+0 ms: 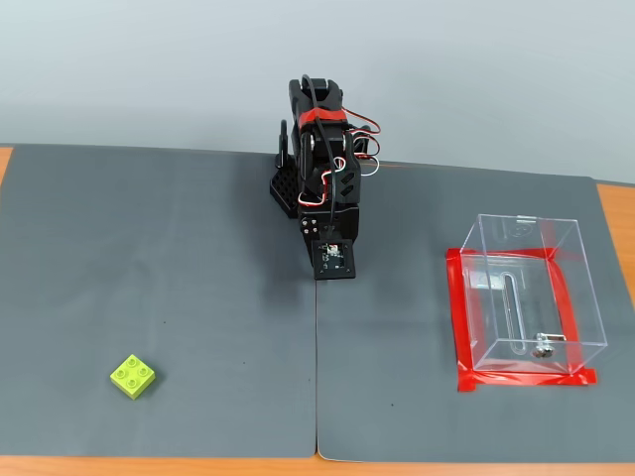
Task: Pick the green lego block and place it into the transparent box
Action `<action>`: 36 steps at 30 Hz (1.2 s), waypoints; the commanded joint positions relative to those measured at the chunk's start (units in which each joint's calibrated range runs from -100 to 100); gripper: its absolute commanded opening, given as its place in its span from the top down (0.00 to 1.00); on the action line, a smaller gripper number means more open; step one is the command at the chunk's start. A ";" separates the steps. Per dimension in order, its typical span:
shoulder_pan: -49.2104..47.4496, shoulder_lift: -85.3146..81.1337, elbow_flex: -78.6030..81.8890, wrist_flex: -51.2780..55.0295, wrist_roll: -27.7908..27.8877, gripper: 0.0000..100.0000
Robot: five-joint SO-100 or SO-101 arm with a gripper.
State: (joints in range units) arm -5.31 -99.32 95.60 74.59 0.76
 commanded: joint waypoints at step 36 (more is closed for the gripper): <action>-3.61 2.29 -3.74 -0.63 -0.11 0.96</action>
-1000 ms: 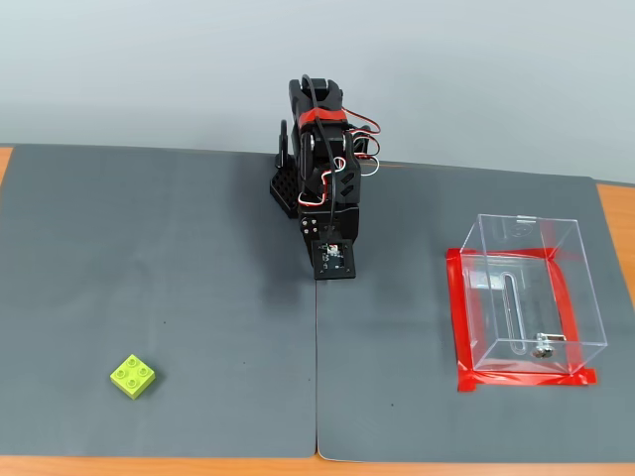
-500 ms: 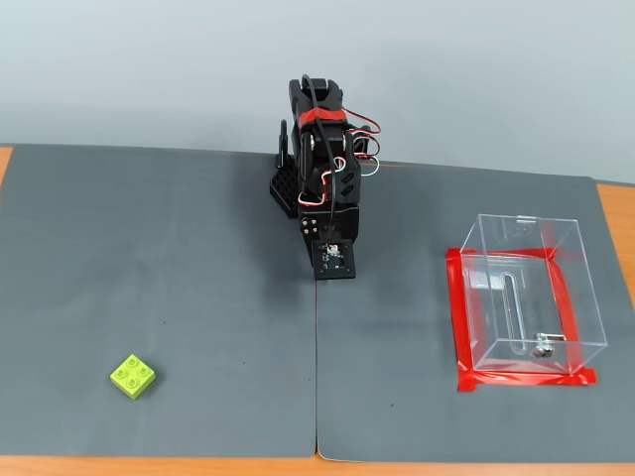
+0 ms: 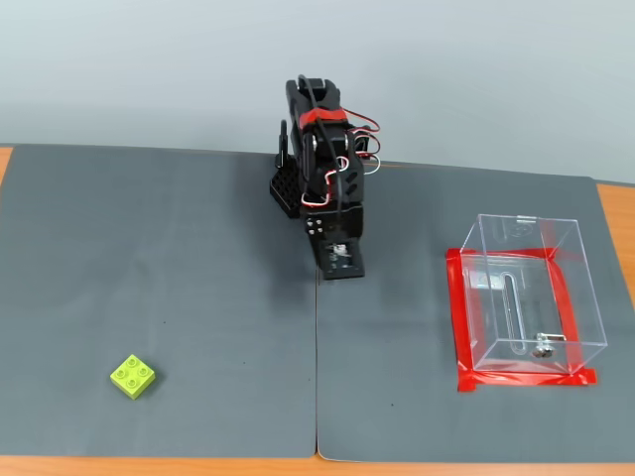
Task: Pick the green lego block and place it into the transparent box
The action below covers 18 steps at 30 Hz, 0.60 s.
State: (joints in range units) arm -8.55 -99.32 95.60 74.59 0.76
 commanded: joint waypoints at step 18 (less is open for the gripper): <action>2.69 51.29 -33.68 -12.17 -0.11 0.96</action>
State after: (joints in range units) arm -8.18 -58.62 73.33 62.62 0.76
